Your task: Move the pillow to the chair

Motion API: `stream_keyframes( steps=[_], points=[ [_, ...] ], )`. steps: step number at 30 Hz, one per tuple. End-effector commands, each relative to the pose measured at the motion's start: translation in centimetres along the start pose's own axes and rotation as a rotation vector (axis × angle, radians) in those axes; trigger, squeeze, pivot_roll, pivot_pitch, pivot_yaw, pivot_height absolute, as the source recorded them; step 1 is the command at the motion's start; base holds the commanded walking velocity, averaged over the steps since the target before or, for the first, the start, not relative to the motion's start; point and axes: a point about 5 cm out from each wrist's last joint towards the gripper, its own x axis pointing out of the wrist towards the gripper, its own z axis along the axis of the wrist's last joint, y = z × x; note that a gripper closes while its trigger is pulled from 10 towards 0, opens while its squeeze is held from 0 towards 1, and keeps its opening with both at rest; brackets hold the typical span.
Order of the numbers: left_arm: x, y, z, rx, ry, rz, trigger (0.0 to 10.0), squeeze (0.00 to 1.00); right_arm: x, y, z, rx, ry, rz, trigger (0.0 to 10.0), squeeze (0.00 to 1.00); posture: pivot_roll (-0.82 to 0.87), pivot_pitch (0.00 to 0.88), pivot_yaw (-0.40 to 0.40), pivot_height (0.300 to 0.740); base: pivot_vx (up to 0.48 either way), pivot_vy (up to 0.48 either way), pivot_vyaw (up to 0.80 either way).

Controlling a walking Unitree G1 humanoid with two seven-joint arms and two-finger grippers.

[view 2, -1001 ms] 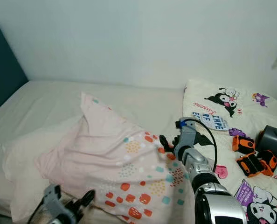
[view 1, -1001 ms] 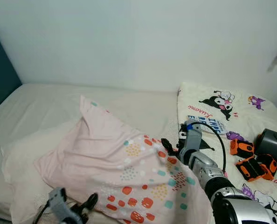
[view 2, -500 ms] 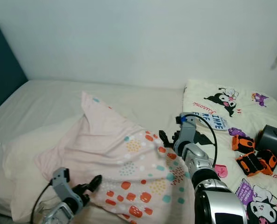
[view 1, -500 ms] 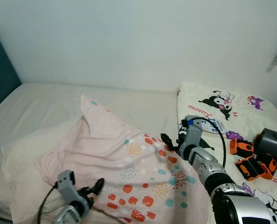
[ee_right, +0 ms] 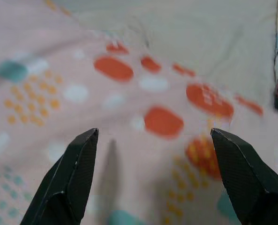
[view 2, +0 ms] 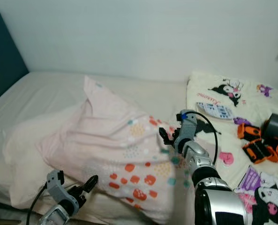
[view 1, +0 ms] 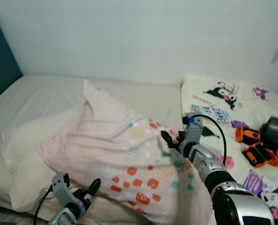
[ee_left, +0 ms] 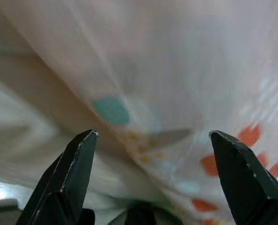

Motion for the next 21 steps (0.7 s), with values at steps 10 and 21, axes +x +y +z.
stream_keyframes(
  steps=[10, 21],
  points=[
    [0.8, -3.5, 1.3, -0.062, -0.099, -0.365, 10.0, 0.0, 0.2, 0.3, 1.0, 0.017, -0.046, 0.027, 10.0, 0.0, -0.12, 0.04, -0.012, 0.571, 0.0, 0.0, 0.0],
    [0.1, -6.1, 2.4, -0.129, -0.177, -0.688, 10.0, 0.0, 0.1, 0.2, 0.9, 0.003, -0.039, 0.031, 10.0, 0.0, -0.13, 0.033, -0.012, 0.571, 0.0, 0.0, 0.0]
  ],
)
